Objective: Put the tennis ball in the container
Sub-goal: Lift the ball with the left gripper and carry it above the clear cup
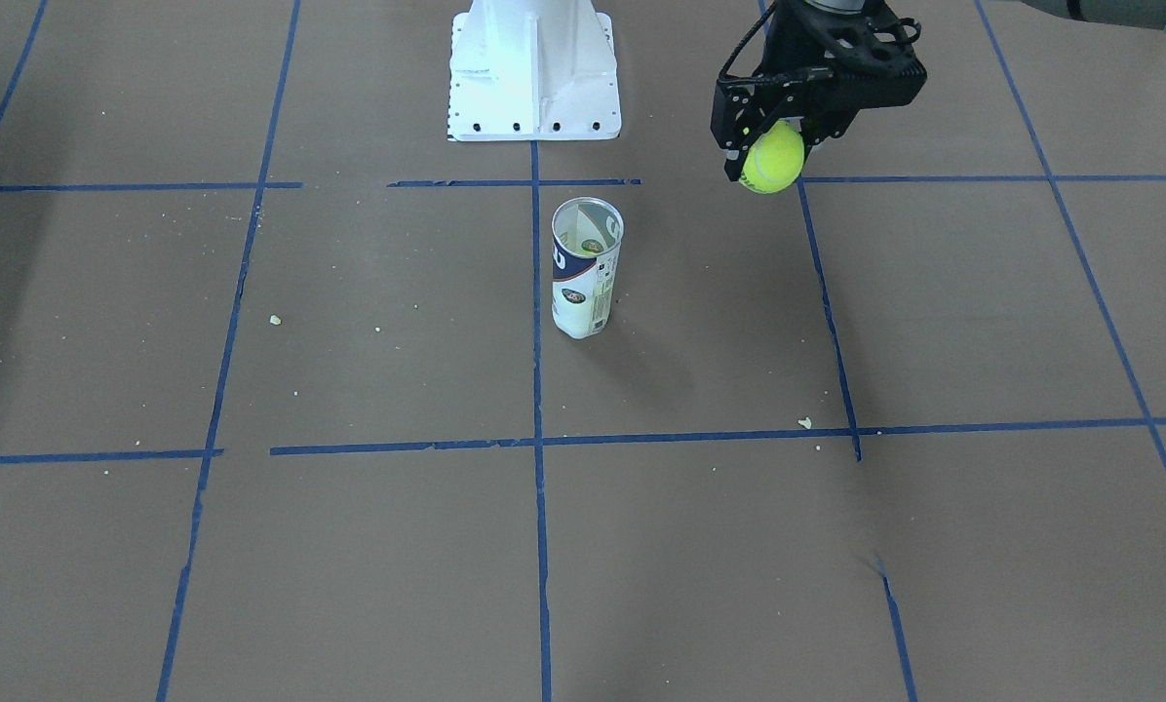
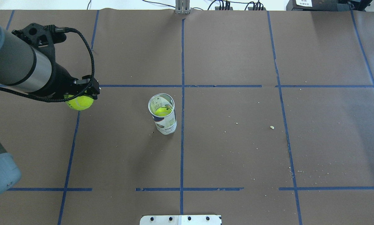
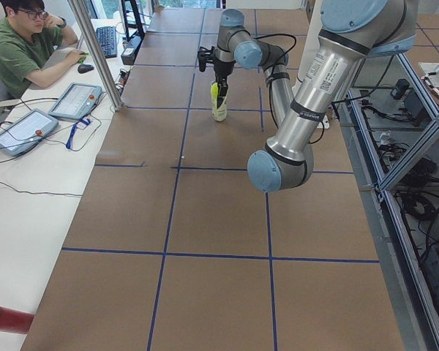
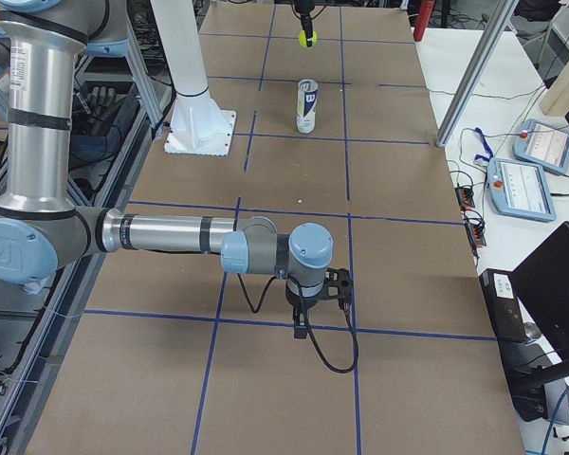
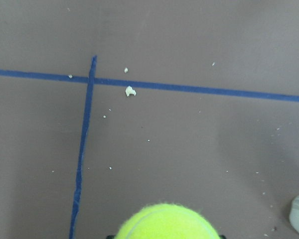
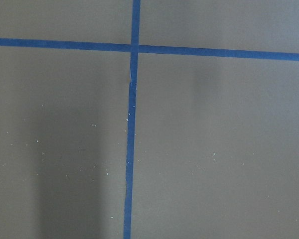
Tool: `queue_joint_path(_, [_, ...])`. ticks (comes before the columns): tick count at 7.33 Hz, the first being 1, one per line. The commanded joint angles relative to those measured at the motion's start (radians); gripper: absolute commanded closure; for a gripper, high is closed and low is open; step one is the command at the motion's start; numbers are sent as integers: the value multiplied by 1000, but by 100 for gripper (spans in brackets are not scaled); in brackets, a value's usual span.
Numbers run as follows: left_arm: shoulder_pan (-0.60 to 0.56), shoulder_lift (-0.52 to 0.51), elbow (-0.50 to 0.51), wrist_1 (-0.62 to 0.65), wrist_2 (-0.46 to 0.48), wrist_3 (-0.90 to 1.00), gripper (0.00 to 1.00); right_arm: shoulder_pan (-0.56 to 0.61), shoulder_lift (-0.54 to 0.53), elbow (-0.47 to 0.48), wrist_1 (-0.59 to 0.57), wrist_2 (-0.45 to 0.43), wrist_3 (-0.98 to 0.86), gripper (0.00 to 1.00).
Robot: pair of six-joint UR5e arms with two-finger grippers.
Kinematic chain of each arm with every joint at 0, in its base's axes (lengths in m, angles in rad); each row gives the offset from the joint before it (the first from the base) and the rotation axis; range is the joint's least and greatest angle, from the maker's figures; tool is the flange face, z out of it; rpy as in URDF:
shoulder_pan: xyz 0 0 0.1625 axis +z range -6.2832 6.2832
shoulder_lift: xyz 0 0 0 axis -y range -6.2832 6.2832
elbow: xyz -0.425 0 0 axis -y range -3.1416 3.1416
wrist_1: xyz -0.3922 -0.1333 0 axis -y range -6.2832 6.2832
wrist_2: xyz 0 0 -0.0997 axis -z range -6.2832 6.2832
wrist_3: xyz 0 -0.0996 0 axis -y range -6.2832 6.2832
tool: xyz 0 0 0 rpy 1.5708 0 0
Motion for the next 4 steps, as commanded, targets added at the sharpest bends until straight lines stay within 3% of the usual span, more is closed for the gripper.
queue_joint_path(1, [30, -124, 109, 3, -4, -88, 91, 0, -1, 0, 1, 0, 0, 0])
queue_joint_path(4, [86, -298, 262, 61, 1, -158, 90, 0, -1, 0, -1, 0, 0, 0])
